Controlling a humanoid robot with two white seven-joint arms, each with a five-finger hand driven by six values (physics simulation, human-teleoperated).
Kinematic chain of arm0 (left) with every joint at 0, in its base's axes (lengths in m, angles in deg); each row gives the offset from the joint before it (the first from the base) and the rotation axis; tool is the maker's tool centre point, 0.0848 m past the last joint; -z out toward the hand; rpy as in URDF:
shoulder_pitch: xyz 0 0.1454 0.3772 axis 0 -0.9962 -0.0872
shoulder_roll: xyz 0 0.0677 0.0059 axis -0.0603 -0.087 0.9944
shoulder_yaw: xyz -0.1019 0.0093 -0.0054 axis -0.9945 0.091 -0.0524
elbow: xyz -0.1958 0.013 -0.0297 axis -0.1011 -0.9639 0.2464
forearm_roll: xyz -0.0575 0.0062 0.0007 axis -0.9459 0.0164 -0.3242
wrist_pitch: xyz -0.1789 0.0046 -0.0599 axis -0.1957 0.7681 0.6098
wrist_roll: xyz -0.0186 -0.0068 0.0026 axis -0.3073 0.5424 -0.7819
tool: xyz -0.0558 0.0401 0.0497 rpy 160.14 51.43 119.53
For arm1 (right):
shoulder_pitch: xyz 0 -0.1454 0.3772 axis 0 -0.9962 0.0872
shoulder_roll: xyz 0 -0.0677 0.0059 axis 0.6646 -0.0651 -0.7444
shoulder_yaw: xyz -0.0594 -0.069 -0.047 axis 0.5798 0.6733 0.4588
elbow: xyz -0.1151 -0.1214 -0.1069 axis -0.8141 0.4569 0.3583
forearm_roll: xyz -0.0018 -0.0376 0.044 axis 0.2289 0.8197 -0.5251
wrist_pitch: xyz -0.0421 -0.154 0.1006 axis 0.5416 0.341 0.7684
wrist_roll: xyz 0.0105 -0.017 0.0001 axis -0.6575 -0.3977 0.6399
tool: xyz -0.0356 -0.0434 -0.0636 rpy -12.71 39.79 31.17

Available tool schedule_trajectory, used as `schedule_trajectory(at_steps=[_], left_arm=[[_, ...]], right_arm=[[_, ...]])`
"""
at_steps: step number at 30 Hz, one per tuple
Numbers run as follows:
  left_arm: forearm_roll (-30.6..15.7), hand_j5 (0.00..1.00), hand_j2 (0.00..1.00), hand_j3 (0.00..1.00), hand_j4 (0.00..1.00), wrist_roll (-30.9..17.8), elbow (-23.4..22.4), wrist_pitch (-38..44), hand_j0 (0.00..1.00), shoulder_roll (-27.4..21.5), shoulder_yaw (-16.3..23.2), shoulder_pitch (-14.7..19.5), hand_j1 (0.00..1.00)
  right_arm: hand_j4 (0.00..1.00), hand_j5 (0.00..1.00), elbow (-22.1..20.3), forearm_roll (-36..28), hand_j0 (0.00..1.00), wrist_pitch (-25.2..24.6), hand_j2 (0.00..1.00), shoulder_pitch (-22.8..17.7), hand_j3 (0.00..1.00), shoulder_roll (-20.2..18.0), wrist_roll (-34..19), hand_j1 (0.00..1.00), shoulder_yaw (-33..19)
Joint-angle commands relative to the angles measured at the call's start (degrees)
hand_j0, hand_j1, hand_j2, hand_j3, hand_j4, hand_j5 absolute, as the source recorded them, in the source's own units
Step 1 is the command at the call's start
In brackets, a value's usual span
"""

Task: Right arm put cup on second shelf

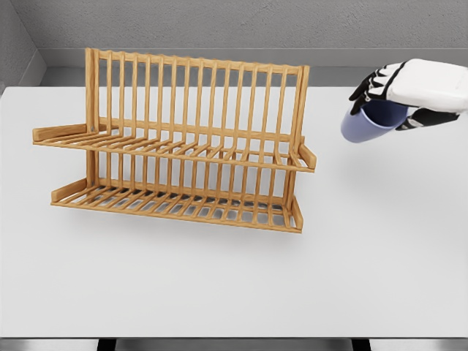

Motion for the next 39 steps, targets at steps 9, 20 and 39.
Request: schedule_trajectory(at_steps=[9,20,39], left_arm=[[0.0,1.00,1.00,1.00,1.00,0.0,0.0,0.0,1.00,0.0,0.1,0.0,1.00],[0.0,1.00,1.00,1.00,1.00,0.0,0.0,0.0,1.00,0.0,0.0,0.0,1.00],[0.0,1.00,1.00,1.00,1.00,0.0,0.0,0.0,1.00,0.0,0.1,0.0,1.00]], right_arm=[[0.66,0.66,-5.8,-0.5,0.66,-0.2,0.66,0.4,0.66,2.7,0.1,0.66,-0.1],[0.66,0.66,-8.3,-0.5,0.66,-0.2,0.66,1.8,0.66,6.1,0.1,0.66,0.5],[0.78,0.78,-8.1,0.6,0.78,-0.2,0.78,4.1,0.78,8.3,0.1,0.78,7.0]])
